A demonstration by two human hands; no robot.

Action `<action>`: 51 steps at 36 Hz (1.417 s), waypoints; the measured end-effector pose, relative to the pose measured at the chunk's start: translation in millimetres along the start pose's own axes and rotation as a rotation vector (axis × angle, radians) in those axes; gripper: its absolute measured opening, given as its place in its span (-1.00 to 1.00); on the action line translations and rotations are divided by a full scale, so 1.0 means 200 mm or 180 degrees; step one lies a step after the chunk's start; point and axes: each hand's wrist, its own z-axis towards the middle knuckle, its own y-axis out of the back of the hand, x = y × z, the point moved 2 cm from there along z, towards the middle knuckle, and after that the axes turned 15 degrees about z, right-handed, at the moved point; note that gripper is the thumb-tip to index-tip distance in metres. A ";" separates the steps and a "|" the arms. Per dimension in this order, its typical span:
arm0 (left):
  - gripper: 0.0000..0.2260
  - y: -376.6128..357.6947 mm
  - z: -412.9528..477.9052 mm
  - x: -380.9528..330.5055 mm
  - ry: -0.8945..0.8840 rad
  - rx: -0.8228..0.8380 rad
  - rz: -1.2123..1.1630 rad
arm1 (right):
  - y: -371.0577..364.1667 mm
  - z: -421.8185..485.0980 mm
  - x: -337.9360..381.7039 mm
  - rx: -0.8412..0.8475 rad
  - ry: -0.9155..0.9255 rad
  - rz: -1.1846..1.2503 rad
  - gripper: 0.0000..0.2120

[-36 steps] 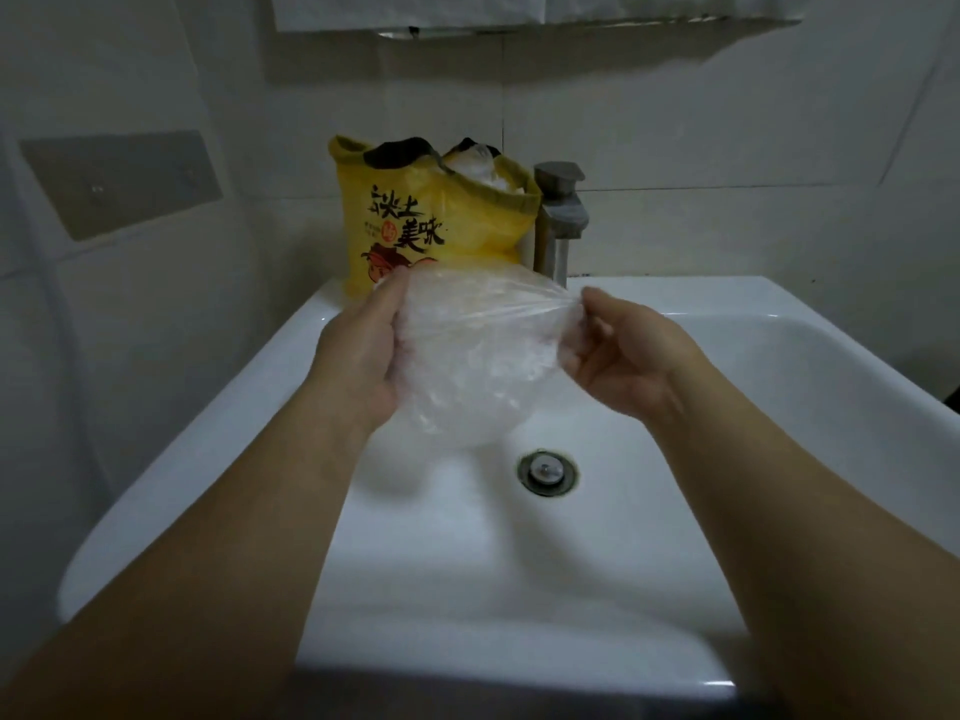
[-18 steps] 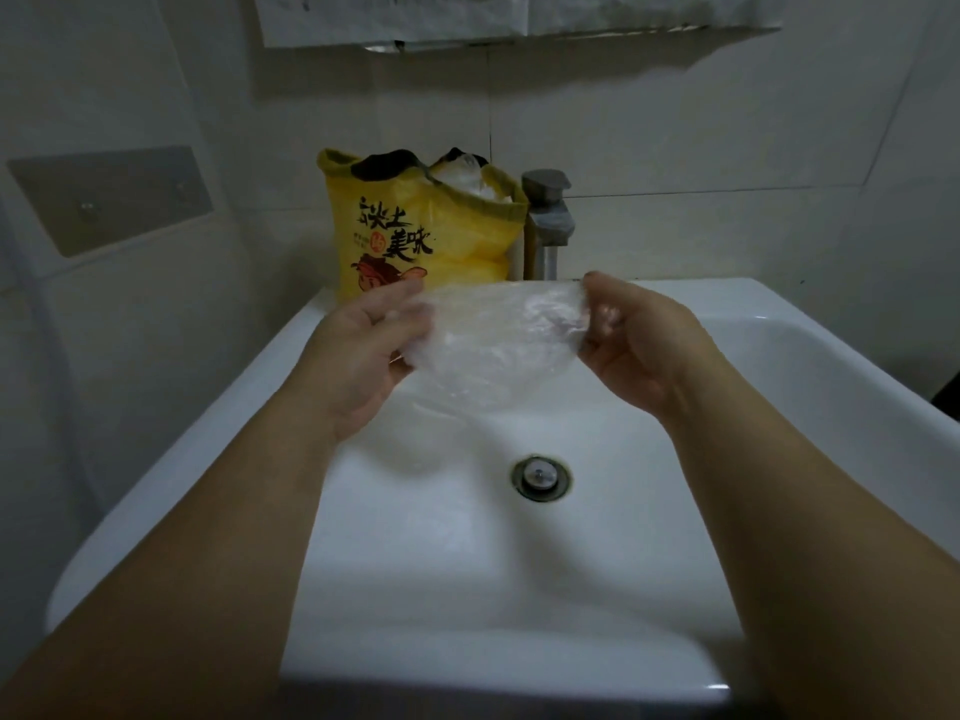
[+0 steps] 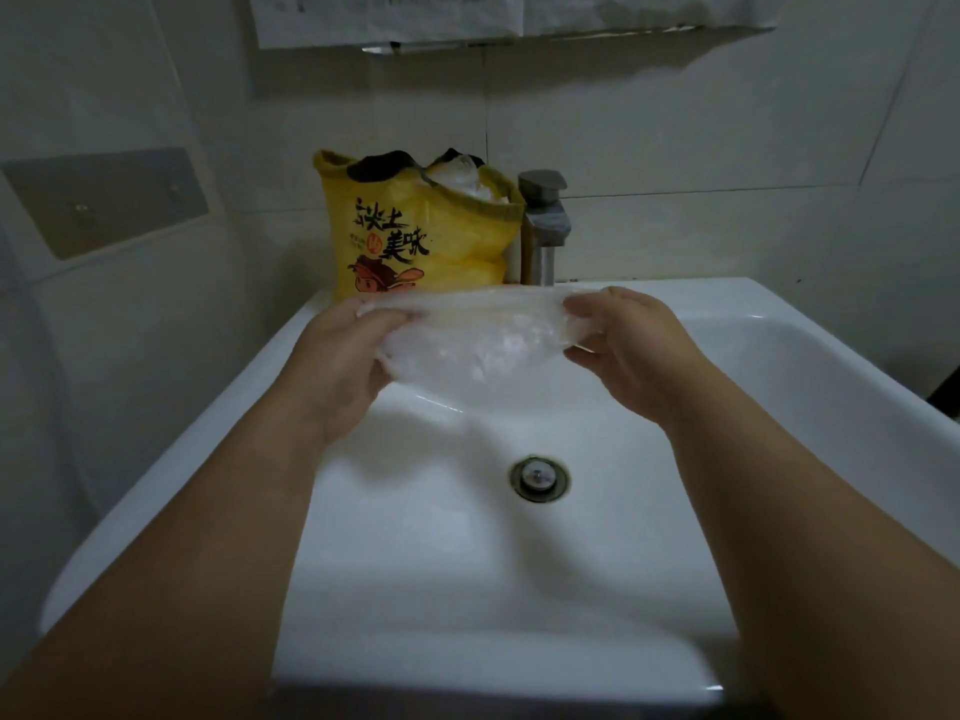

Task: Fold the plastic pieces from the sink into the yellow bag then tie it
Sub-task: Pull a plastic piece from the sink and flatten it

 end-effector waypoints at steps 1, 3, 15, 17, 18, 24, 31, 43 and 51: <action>-0.64 -0.01 0.00 0.00 0.0037 0.0044 -0.0023 | -0.01 0.00 0.00 0.0086 -0.0026 0.0280 -0.96; -0.71 -0.02 -0.01 0.01 0.0081 -0.0097 0.0162 | -0.01 -0.01 0.01 0.0131 0.0012 0.0520 -0.96; -0.84 -0.09 -0.10 0.00 0.1030 0.0628 -0.0049 | 0.02 0.01 0.00 -0.0289 0.0279 0.0428 -0.88; -0.94 -0.09 -0.09 -0.02 0.0917 0.0525 -0.0224 | 0.02 0.01 0.00 -0.0271 0.0295 0.0455 -0.88; -0.92 -0.07 -0.08 -0.02 0.0857 0.0496 -0.0411 | 0.03 0.01 0.00 -0.0258 0.0287 0.0492 -0.89; -0.91 0.00 -0.03 -0.02 0.0723 -0.0118 -0.1161 | 0.02 0.01 -0.01 0.0050 -0.0311 0.0532 -0.76; -0.76 -0.01 -0.02 -0.01 0.0493 -0.0140 -0.1154 | -0.02 -0.06 -0.04 0.0847 -0.1438 -0.0409 -0.89; -0.25 -0.23 -0.14 0.01 0.0171 0.1394 -0.0413 | -0.22 -0.11 -0.12 0.1035 -0.1052 0.0191 -0.92; -0.79 -0.19 -0.07 -0.01 0.0201 0.0101 -0.0870 | -0.22 -0.14 -0.19 0.1211 -0.1285 -0.0610 -0.87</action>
